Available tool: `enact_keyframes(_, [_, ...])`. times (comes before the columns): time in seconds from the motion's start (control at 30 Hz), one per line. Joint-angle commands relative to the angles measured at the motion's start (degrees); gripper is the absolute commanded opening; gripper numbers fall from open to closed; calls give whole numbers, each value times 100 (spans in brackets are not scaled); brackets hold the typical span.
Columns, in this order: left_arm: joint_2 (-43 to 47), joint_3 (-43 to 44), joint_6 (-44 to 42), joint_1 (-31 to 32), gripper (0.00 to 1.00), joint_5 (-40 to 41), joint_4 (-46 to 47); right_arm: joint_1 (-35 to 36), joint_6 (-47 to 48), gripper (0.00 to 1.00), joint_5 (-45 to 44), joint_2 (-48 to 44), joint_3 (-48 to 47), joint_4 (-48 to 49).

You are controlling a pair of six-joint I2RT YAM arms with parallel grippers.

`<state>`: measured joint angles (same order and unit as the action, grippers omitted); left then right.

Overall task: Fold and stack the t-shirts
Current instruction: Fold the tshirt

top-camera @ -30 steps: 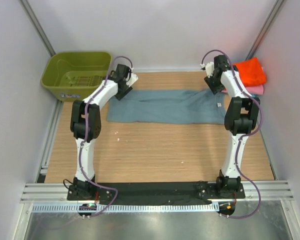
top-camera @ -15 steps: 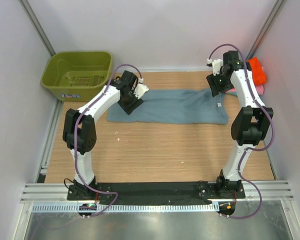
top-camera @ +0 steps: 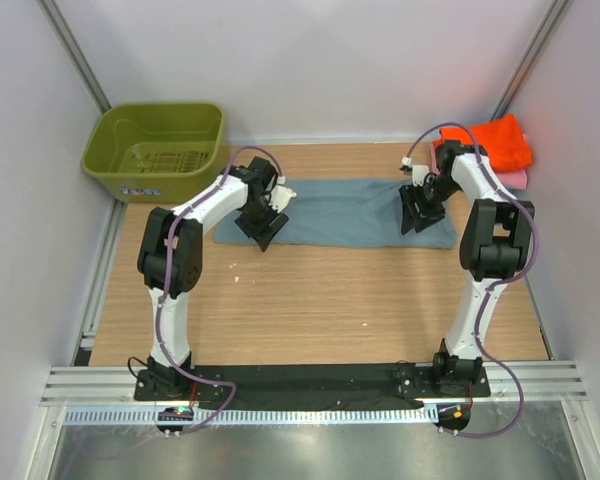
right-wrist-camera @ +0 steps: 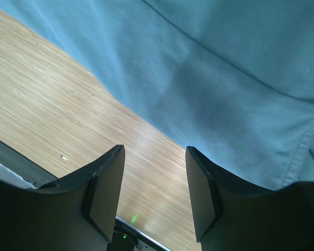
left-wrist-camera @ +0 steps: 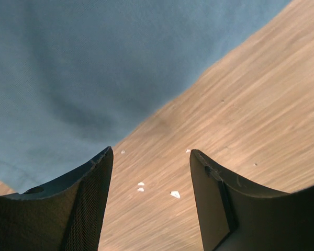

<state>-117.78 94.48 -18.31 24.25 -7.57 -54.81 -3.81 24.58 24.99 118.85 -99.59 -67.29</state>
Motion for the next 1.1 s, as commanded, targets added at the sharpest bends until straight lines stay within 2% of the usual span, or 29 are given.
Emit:
enact_keyframes(0.0, [-219,88,222,-52,62,27,180,-304,-85,56,76,112,97,14])
enact_keyframes(0.27, [-826,624,538,-499,60,-130,-83,-559,213,55,-179,244,466,-416])
enact_keyframes(0.4, [-887,686,460,-544,60,-271,-337,-559,240,55,-276,103,906,-302])
enact_keyframes(0.5, [-835,564,468,-535,59,-455,-566,-559,258,55,-407,-10,1142,-294])
enact_keyframes(0.73, [-176,-385,196,-492,57,-517,-680,-577,372,56,-504,-160,1407,-373])
enact_keyframes(0.93, [659,-237,-6,-430,56,-544,-909,-621,521,56,-355,-687,802,-680])
enact_keyframes(1.07, [1046,53,-6,-430,57,-184,-620,-621,461,56,-293,-775,-172,-821])
